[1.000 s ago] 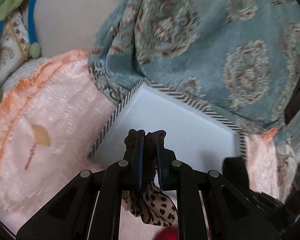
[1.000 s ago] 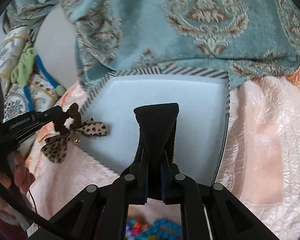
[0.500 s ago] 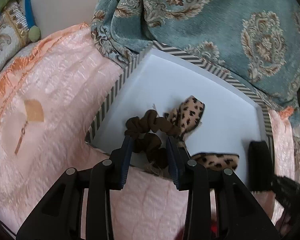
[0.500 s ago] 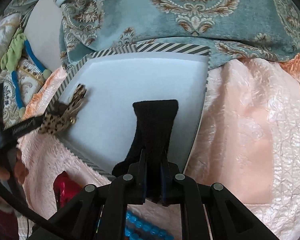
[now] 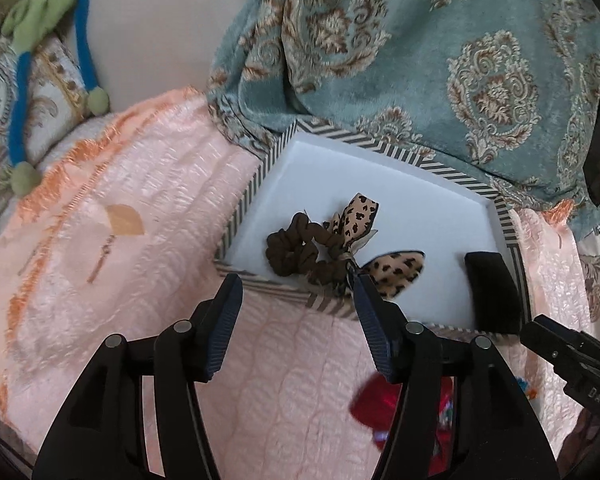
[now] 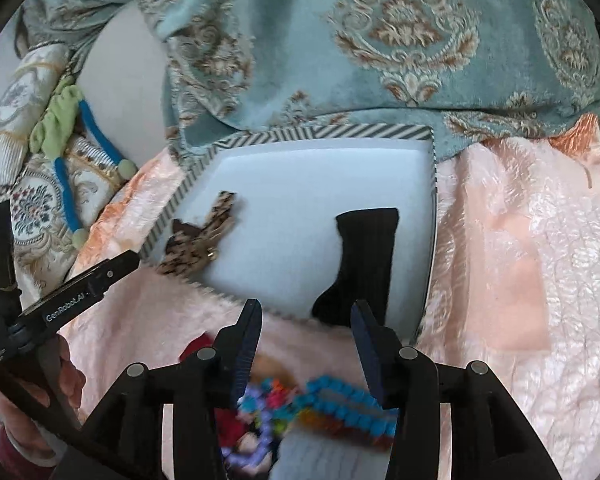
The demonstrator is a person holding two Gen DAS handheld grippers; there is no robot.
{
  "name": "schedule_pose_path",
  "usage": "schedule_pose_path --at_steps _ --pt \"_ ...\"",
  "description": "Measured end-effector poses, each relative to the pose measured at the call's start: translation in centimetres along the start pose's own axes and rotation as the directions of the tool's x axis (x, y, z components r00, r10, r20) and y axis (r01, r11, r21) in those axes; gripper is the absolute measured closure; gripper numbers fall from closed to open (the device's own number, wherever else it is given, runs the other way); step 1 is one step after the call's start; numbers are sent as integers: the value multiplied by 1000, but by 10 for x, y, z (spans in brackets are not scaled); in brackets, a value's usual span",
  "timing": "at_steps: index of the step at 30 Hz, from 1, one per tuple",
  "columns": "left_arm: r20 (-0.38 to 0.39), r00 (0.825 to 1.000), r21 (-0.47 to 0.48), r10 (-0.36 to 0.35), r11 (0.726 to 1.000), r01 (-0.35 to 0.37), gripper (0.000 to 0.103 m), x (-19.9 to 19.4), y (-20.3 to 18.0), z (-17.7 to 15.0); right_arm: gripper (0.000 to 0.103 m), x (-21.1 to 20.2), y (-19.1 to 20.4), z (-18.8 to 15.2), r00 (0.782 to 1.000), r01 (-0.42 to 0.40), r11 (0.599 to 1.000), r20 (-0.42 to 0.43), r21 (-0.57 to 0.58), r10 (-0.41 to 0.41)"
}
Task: Organize jewelry
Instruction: 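Carry both items into the white tray and open both grippers, then grasp the red bow clip with the left gripper while the right grasps the blue scrunchie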
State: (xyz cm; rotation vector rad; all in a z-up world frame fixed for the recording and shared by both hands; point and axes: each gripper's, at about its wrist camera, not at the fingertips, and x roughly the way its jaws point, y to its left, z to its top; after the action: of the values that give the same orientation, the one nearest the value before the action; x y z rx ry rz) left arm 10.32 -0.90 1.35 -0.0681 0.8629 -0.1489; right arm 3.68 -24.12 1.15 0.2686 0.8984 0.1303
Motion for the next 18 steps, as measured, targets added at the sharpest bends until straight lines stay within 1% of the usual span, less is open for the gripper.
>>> schedule_pose_path --at_steps 2,9,13,18 --pt "19 1000 4 18 1000 -18 45 -12 0 -6 59 -9 10 -7 1000 11 1000 14 -20 -10" --pt "53 998 9 39 999 -40 45 -47 -3 -28 59 -36 32 -25 999 11 998 51 -54 -8" --pt "72 996 19 43 999 -44 45 -64 -6 -39 59 -49 38 -33 998 4 999 65 -50 -1" --pt "83 996 22 21 999 -23 45 -83 -10 -49 58 -61 42 -41 998 3 999 68 -51 0"
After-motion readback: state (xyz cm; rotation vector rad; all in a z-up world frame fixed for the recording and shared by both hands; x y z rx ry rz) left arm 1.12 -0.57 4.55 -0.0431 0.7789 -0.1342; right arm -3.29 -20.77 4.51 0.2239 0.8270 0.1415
